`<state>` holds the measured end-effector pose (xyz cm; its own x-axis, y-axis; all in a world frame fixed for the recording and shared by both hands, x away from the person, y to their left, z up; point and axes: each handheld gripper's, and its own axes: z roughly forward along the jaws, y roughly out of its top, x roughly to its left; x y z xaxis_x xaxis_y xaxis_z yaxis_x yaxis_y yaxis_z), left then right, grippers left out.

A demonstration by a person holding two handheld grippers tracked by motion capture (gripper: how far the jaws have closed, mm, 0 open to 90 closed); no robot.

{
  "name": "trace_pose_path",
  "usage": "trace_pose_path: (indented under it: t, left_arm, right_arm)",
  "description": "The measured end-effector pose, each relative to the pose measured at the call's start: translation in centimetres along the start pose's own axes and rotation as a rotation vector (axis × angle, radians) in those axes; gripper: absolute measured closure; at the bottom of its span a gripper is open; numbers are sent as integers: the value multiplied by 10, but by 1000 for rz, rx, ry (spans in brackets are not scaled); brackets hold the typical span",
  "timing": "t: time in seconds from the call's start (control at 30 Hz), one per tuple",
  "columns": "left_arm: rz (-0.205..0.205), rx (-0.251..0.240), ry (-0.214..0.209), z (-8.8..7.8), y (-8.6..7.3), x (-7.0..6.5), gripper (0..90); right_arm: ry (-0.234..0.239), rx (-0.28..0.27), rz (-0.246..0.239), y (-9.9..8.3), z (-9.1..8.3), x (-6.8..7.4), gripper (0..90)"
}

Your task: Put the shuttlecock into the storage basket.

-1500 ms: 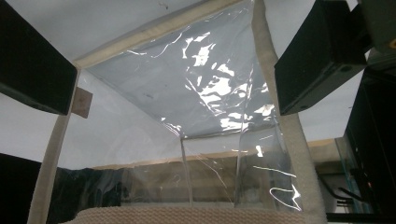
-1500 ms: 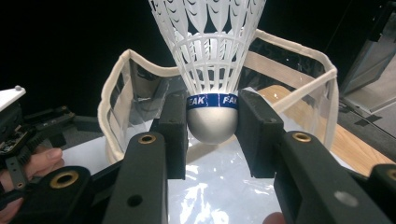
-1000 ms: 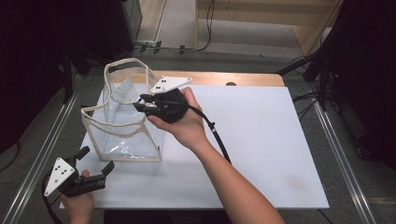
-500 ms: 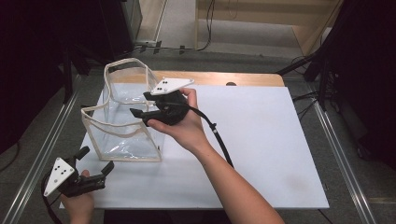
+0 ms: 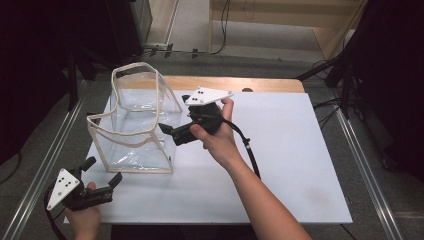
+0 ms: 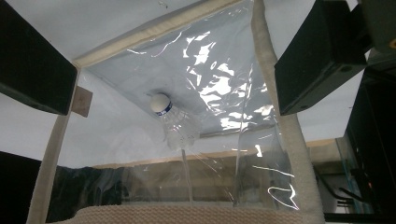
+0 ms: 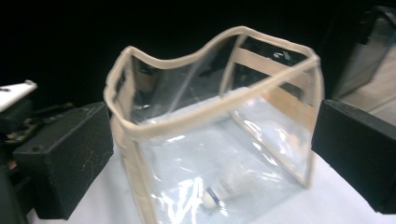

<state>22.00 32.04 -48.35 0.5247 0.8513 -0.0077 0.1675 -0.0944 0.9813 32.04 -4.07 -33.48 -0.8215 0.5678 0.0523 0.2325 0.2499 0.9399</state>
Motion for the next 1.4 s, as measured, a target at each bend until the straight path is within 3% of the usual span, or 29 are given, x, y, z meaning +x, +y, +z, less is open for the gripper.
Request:
trace_pose_path:
  t: [0.67, 1.4]
  left_arm:
    - [8, 5, 0, 1, 0, -1, 0]
    - [10, 6, 1, 1, 0, -2, 0]
  right_arm:
    - [-92, -45, 55, -49, -40, -25, 0]
    - [-156, -49, 105, -95, -67, -42, 0]
